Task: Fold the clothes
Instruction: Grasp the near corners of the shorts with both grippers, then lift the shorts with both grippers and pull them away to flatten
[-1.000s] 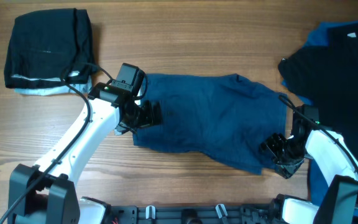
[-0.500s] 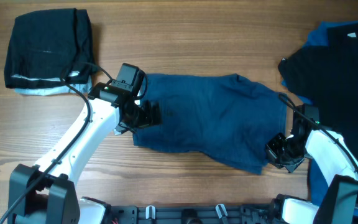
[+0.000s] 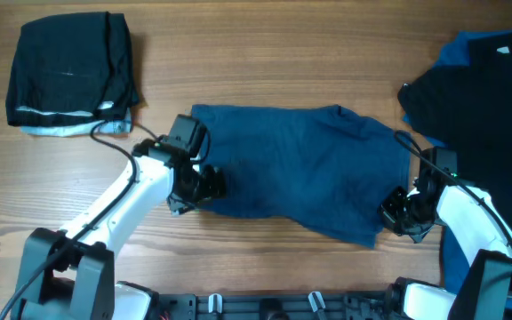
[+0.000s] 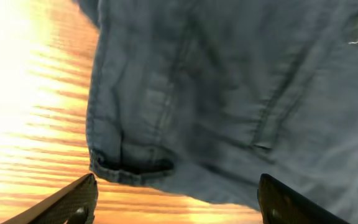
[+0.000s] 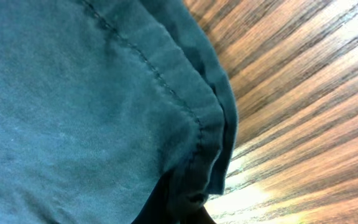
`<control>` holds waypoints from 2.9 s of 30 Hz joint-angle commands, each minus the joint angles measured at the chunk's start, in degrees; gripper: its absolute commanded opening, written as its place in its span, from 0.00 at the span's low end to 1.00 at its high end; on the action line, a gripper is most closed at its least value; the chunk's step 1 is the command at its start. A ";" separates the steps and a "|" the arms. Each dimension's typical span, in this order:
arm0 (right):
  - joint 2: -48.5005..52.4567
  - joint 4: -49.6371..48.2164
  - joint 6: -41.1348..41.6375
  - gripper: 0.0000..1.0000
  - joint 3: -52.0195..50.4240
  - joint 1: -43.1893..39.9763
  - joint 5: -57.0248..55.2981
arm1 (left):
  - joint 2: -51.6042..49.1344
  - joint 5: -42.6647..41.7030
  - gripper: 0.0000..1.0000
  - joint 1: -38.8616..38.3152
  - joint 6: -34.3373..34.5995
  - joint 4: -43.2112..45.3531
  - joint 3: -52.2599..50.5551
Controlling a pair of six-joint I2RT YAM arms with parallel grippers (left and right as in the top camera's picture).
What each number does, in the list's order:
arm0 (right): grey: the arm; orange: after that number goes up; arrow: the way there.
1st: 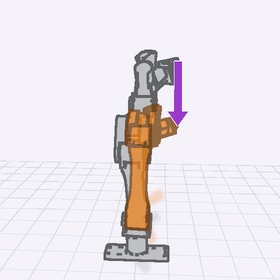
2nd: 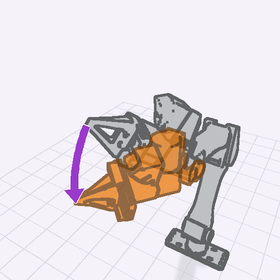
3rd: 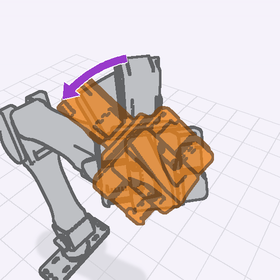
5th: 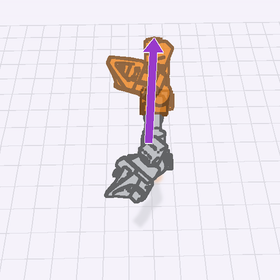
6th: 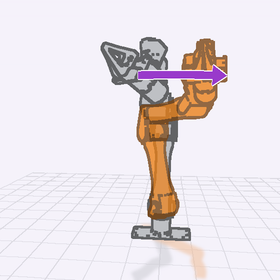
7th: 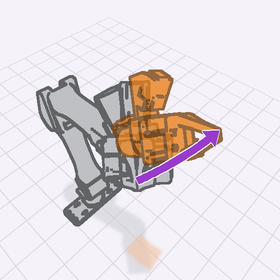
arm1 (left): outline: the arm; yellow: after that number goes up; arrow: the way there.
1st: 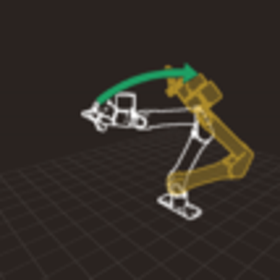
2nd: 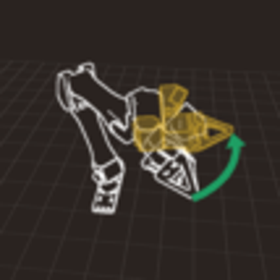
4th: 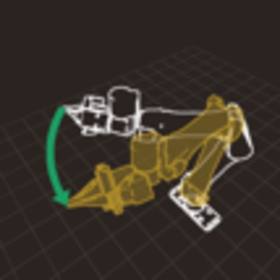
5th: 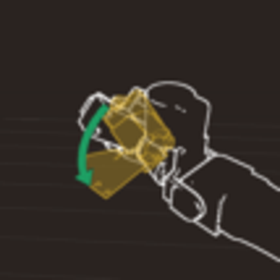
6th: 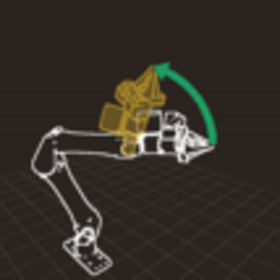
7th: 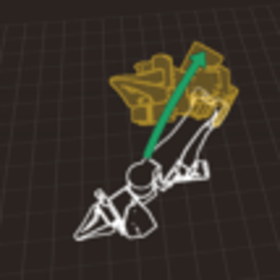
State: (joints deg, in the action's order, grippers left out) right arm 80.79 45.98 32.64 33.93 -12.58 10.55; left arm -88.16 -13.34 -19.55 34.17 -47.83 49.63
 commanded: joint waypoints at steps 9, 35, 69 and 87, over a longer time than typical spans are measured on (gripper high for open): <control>0.52 -0.96 -2.64 0.04 -0.04 -0.24 1.60 | 0.24 0.28 0.86 -0.15 10.54 5.29 -4.44; 0.28 0.48 -4.28 0.04 3.30 -0.24 1.38 | 3.37 -0.35 0.04 -0.20 4.57 9.75 -5.57; 1.99 -13.03 -13.09 0.04 35.06 4.00 7.37 | 2.78 14.97 0.04 0.85 -2.49 45.99 9.49; 34.23 -60.50 -13.03 0.04 35.06 9.20 -2.86 | -25.33 14.95 0.04 10.60 -2.49 86.75 10.47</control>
State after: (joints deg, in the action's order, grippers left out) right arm 110.08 -10.44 20.23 68.31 -2.68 10.24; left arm -107.83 -0.34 -10.13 33.01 35.90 58.43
